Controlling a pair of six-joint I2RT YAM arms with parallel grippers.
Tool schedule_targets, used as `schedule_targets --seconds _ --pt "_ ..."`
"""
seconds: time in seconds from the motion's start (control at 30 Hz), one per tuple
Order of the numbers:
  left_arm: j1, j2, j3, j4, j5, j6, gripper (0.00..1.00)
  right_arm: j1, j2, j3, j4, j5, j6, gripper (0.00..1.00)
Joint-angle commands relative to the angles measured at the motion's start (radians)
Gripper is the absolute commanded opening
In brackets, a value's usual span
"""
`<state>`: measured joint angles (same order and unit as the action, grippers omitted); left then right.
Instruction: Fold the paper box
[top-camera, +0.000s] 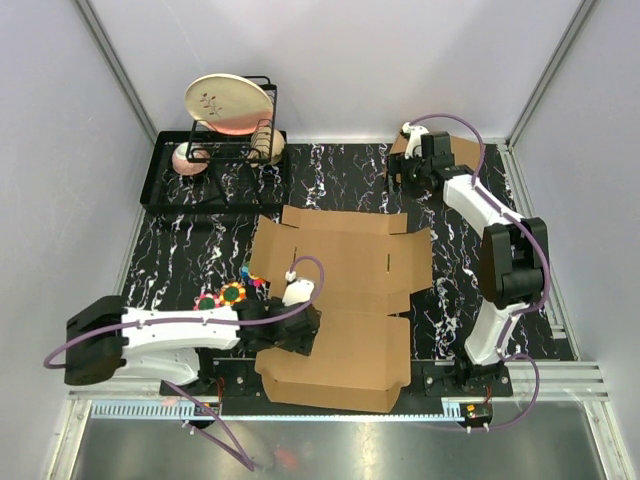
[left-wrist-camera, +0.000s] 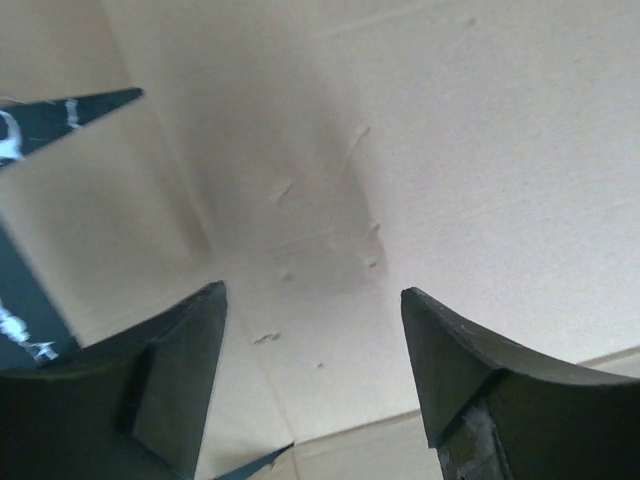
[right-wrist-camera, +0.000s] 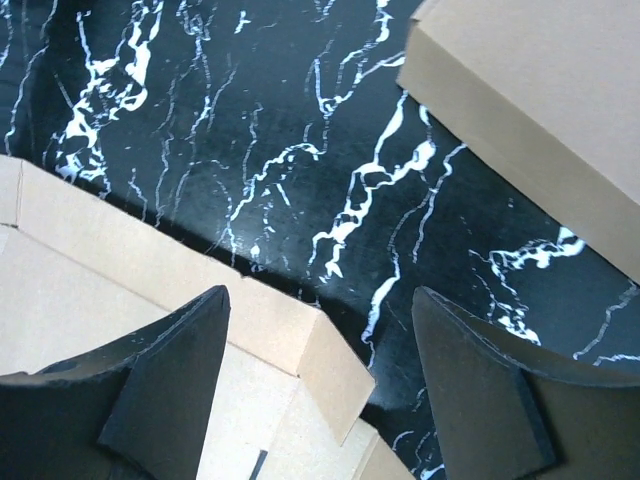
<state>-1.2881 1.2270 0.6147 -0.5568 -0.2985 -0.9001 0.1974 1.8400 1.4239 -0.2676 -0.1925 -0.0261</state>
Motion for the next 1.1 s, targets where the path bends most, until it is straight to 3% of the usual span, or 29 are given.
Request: schedule_targets --seconds 0.0,0.1,0.23,0.43,0.57,0.7,0.9,1.07 --pt "0.001 -0.104 0.111 -0.091 -0.146 0.027 0.75 0.030 0.021 0.078 0.004 -0.084 -0.023 0.81" --pt "0.015 -0.080 0.184 -0.031 -0.169 0.110 0.76 0.037 0.021 0.081 0.031 -0.049 0.018 0.80" --pt "0.036 0.090 0.296 0.004 -0.186 0.187 0.76 0.048 -0.005 0.032 0.103 0.068 0.115 0.79" --pt "0.131 0.326 0.396 0.167 -0.099 0.199 0.77 0.050 -0.210 -0.189 0.293 0.286 0.300 0.79" --pt "0.223 0.511 0.459 0.280 0.002 0.191 0.75 0.050 -0.307 -0.232 0.275 0.363 0.357 0.79" --pt "0.228 0.684 0.568 0.305 0.102 0.237 0.73 0.050 -0.384 -0.269 0.200 0.375 0.365 0.79" --pt "0.201 0.743 0.577 0.331 0.235 0.329 0.70 0.050 -0.493 -0.313 0.168 0.387 0.296 0.80" --pt "0.158 0.703 0.467 0.299 0.274 0.356 0.68 0.050 -0.475 -0.312 0.145 0.367 0.258 0.80"
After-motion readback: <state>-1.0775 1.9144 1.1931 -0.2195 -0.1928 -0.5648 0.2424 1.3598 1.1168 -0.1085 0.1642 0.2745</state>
